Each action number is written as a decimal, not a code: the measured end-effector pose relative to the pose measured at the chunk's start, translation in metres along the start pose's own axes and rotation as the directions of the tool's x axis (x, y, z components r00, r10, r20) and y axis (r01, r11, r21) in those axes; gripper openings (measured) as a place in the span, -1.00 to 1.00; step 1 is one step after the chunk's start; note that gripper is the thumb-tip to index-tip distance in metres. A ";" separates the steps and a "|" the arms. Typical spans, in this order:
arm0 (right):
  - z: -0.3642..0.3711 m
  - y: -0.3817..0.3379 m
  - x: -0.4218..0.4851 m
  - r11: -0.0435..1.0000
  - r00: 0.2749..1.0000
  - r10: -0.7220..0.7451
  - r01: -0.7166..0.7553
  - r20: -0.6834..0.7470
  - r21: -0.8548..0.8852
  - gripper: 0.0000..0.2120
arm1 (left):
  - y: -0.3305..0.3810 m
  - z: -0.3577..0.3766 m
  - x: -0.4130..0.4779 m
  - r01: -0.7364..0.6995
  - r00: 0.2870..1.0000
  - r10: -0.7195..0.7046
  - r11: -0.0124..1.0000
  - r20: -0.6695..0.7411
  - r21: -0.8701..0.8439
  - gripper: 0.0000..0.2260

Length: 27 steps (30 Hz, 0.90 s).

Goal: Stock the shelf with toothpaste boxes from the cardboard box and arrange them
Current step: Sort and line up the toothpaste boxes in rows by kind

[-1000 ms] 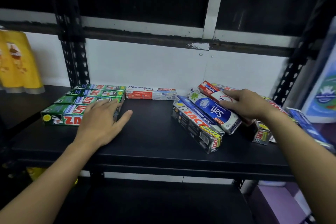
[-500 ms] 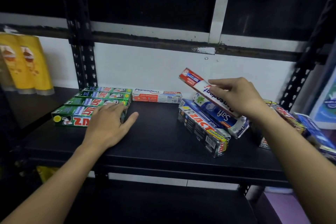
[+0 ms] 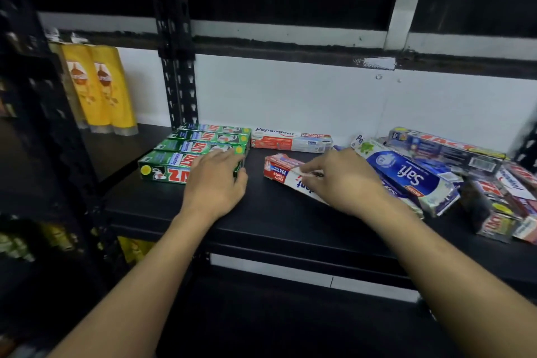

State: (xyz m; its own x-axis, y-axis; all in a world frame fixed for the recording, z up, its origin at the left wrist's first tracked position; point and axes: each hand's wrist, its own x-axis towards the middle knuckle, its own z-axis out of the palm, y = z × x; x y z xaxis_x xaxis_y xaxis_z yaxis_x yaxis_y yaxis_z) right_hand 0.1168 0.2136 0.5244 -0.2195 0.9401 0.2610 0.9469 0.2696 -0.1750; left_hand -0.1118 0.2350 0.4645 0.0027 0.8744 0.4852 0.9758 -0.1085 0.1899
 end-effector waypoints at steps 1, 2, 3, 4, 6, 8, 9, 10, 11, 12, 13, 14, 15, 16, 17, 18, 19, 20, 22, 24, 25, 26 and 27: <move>0.002 -0.003 -0.001 1.000 0.998 -0.008 0.008 0.057 0.001 -0.65 | 0.000 0.000 0.000 0.003 1.000 -0.003 1.000 0.003 -0.001 -0.60; 0.002 -0.004 -0.002 1.000 0.993 -0.015 0.016 0.114 -0.006 -0.62 | 0.000 0.000 0.000 0.005 1.000 -0.005 1.000 0.003 -0.002 -0.60; 0.000 -0.004 -0.004 1.000 0.988 -0.017 0.020 0.153 -0.016 -0.59 | 0.000 0.000 0.000 0.007 1.000 -0.007 1.000 0.001 -0.002 -0.60; -0.003 -0.003 -0.005 1.000 0.985 -0.018 0.020 0.173 -0.011 -0.59 | 0.000 0.000 0.000 0.007 1.000 -0.007 1.000 -0.001 -0.002 -0.60; -0.012 0.002 -0.009 0.998 0.985 -0.034 0.024 0.172 0.059 -0.65 | 0.000 0.000 0.000 0.006 1.000 -0.006 1.000 -0.001 -0.005 -0.61; -0.018 0.009 -0.014 0.973 0.984 -0.064 0.025 0.163 0.228 -0.73 | 0.001 0.000 0.000 0.004 1.000 -0.004 1.000 -0.004 -0.009 -0.61; -0.020 0.013 -0.016 0.945 0.980 -0.088 0.026 0.176 0.325 -0.74 | 0.001 0.000 0.000 0.004 1.000 -0.004 1.000 -0.005 -0.010 -0.61; -0.022 0.017 -0.018 0.919 0.971 -0.124 0.034 0.204 0.393 -0.73 | 0.001 -0.001 0.000 0.005 1.000 -0.005 1.000 -0.005 -0.009 -0.61; -0.024 0.021 -0.020 0.908 0.956 -0.176 0.065 0.236 0.414 -0.71 | 0.000 -0.001 0.000 0.006 1.000 -0.006 1.000 -0.003 -0.009 -0.61; -0.026 0.025 -0.021 0.910 0.937 -0.228 0.108 0.266 0.400 -0.69 | 0.000 -0.001 0.000 0.007 1.000 -0.007 1.000 -0.002 -0.011 -0.61; -0.027 0.028 -0.021 0.917 0.916 -0.269 0.149 0.298 0.369 -0.66 | 0.000 -0.001 0.000 0.006 1.000 -0.006 1.000 -0.003 -0.016 -0.61; -0.028 0.031 -0.020 0.922 0.895 -0.302 0.185 0.329 0.341 -0.63 | 0.000 -0.001 0.000 0.007 1.000 -0.007 1.000 -0.005 -0.023 -0.61; -0.027 0.033 -0.019 0.921 0.875 -0.326 0.209 0.357 0.329 -0.61 | 0.000 -0.001 0.000 0.008 1.000 -0.008 1.000 -0.009 -0.030 -0.61; -0.026 0.035 -0.018 0.914 0.856 -0.352 0.228 0.380 0.335 -0.58 | 0.000 -0.001 0.000 0.011 1.000 -0.011 0.999 -0.010 -0.035 -0.62; -0.025 0.036 -0.017 0.905 0.834 -0.383 0.254 0.397 0.340 -0.56 | 0.000 -0.001 0.000 0.014 1.000 -0.015 0.999 -0.011 -0.035 -0.61; -0.023 0.036 -0.016 0.899 0.812 -0.412 0.288 0.413 0.330 -0.55 | 0.000 -0.001 0.000 0.017 1.000 -0.018 0.999 -0.012 -0.035 -0.62; -0.021 0.035 -0.015 0.897 0.795 -0.428 0.314 0.430 0.311 -0.55 | 0.000 -0.001 -0.001 0.019 1.000 -0.020 0.999 -0.016 -0.036 -0.62; -0.020 0.035 -0.013 0.897 0.785 -0.433 0.325 0.444 0.300 -0.55 | 0.000 -0.002 -0.001 0.020 1.000 -0.021 0.999 -0.022 -0.041 -0.63; -0.018 0.034 -0.010 0.898 0.776 -0.430 0.315 0.460 0.309 -0.58 | 0.001 -0.004 -0.002 0.019 0.999 -0.020 0.999 -0.033 -0.049 -0.65; -0.015 0.033 -0.008 0.899 0.784 -0.421 0.292 0.457 0.326 -0.60 | 0.003 -0.005 -0.002 0.016 0.999 -0.018 0.999 -0.038 -0.051 -0.65; -0.011 0.031 -0.008 0.901 0.799 -0.415 0.292 0.436 0.322 -0.61 | 0.003 -0.005 -0.003 0.015 0.999 -0.017 0.998 -0.041 -0.053 -0.65; -0.007 0.028 -0.008 0.903 0.824 -0.405 0.293 0.396 0.313 -0.62 | 0.003 -0.005 -0.003 0.014 0.999 -0.016 0.998 -0.043 -0.056 -0.66; -0.001 0.024 -0.009 0.907 0.855 -0.390 0.294 0.341 0.301 -0.62 | 0.003 -0.005 -0.003 0.014 0.999 -0.016 0.998 -0.047 -0.058 -0.66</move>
State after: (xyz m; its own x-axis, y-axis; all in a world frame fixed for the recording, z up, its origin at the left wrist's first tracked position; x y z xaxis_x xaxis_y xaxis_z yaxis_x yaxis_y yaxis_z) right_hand 0.1418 0.2109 0.5189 -0.6369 0.7703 -0.0321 0.7242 0.5835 -0.3675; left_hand -0.1102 0.2296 0.4682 -0.0235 0.8531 0.5212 0.9613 -0.1239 0.2461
